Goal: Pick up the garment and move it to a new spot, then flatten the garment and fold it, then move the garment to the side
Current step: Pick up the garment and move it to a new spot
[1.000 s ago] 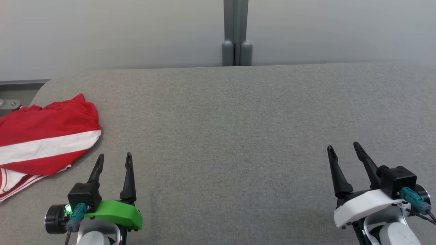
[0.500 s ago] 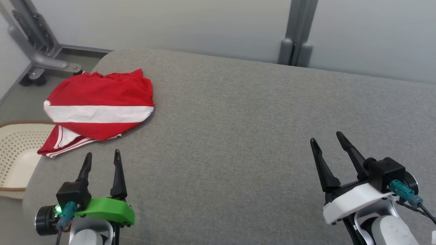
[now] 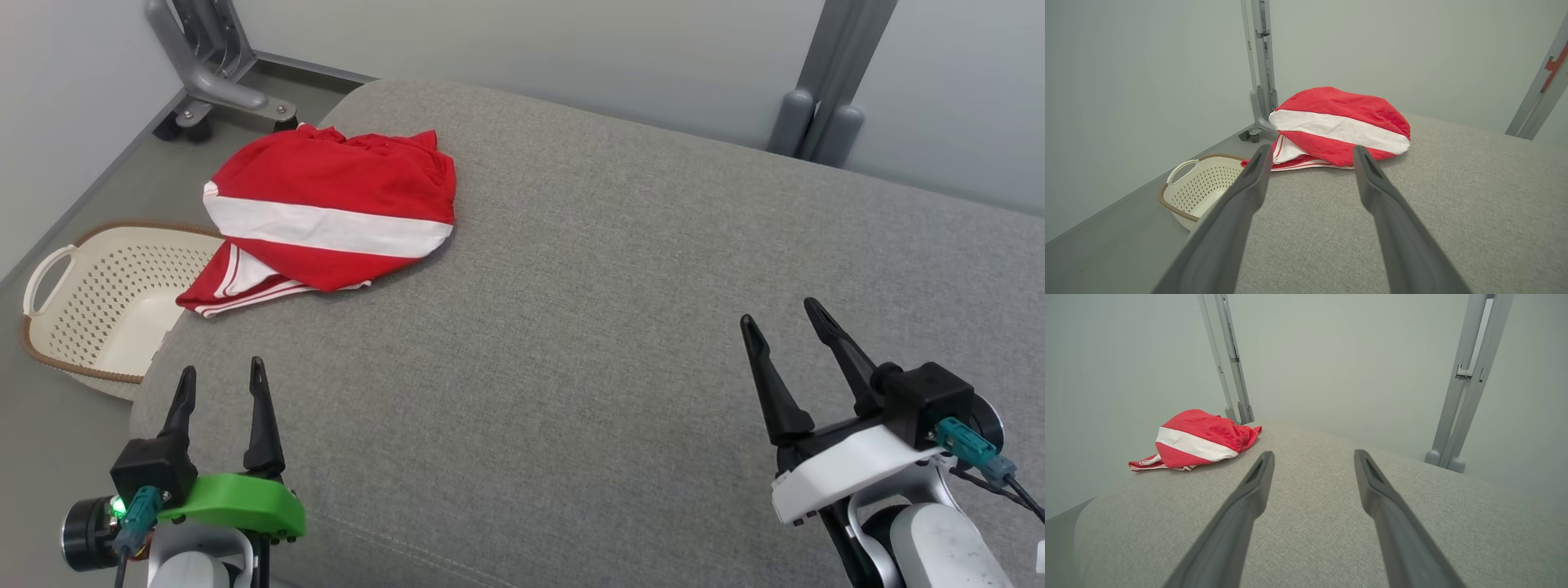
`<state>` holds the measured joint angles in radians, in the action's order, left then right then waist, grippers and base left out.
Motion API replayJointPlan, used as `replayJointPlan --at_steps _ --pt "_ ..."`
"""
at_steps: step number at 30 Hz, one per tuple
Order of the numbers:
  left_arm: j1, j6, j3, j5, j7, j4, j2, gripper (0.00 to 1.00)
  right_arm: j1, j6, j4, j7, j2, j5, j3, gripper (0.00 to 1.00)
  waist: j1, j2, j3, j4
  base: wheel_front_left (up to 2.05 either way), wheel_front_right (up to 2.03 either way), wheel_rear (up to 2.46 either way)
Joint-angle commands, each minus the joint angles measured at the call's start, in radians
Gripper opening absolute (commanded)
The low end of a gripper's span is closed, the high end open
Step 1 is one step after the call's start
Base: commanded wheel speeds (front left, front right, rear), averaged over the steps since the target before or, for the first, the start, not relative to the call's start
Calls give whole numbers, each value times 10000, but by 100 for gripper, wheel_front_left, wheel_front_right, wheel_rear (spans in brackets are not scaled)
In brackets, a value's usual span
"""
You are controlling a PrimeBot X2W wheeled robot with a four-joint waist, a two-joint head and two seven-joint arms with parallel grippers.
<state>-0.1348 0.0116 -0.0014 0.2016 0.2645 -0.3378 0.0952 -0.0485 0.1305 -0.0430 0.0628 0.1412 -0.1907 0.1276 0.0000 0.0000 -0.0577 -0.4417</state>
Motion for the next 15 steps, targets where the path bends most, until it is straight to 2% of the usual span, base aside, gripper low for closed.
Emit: replayJointPlan --at_steps 1,8,15 --pt "-159 -20 29 67 -4 27 -34 100 -141 3 -72 -40 91 1 19 100 0 0 -263 22 0 0 0" --pt "-930 180 59 270 -5 -256 -126 100 -597 3 -510 -352 358 84 13 100 0 0 -1313 353 0 0 0" --pt "-3252 580 -6 803 -545 -1287 -72 100 -1458 3 -1387 -947 865 285 -163 100 0 0 -3236 756 0 0 0"
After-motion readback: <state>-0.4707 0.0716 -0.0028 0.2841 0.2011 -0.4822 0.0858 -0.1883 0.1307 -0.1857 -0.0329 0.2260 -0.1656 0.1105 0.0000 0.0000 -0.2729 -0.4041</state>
